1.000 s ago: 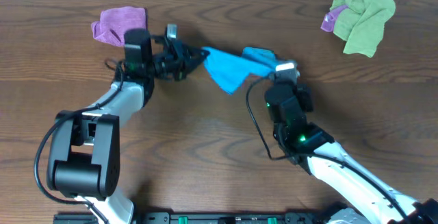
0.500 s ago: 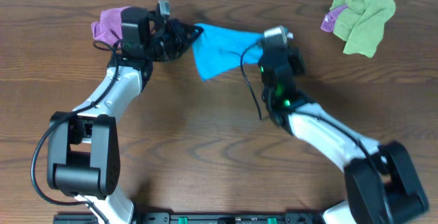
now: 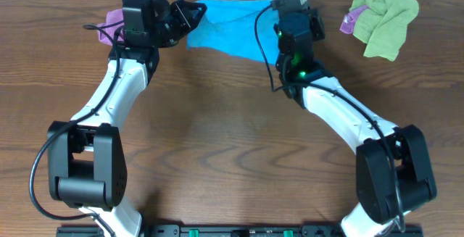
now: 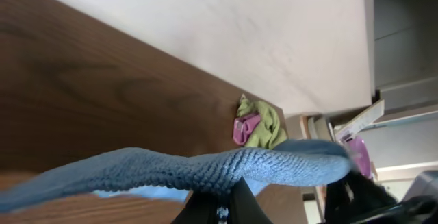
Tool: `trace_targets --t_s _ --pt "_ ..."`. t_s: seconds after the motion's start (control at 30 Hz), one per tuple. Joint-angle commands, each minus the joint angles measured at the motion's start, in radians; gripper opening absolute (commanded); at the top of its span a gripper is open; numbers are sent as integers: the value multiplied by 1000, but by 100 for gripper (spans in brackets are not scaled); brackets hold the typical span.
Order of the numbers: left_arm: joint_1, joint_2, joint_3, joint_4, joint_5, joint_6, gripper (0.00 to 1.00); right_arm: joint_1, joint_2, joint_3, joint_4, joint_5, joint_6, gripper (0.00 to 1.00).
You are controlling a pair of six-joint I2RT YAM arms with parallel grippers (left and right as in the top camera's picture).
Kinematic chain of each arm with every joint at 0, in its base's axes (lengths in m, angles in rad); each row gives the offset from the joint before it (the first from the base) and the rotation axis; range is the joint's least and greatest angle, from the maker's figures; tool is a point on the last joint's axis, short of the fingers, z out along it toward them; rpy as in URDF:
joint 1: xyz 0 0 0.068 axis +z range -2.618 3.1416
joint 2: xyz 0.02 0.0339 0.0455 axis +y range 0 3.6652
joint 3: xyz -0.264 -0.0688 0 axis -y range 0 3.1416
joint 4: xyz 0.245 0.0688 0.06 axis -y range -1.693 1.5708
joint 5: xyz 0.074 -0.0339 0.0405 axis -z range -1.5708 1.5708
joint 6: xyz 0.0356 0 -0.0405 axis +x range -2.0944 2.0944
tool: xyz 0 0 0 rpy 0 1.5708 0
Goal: Fold the cloth
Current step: 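Lift the blue cloth with both grippers and stretch it apart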
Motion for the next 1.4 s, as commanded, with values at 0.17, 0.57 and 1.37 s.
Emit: trace_targets --t_s 0.17,0.57,1.37 --pt "9 5 22 -75 78 93 6 -7 6 21 -43 64 -44 1" --pt "9 5 22 -303 264 251 6 76 -89 21 -447 120 136 1" --pt "6 -42 2 -1178 274 837 6 187 -158 21 -1137 -50 517 1"
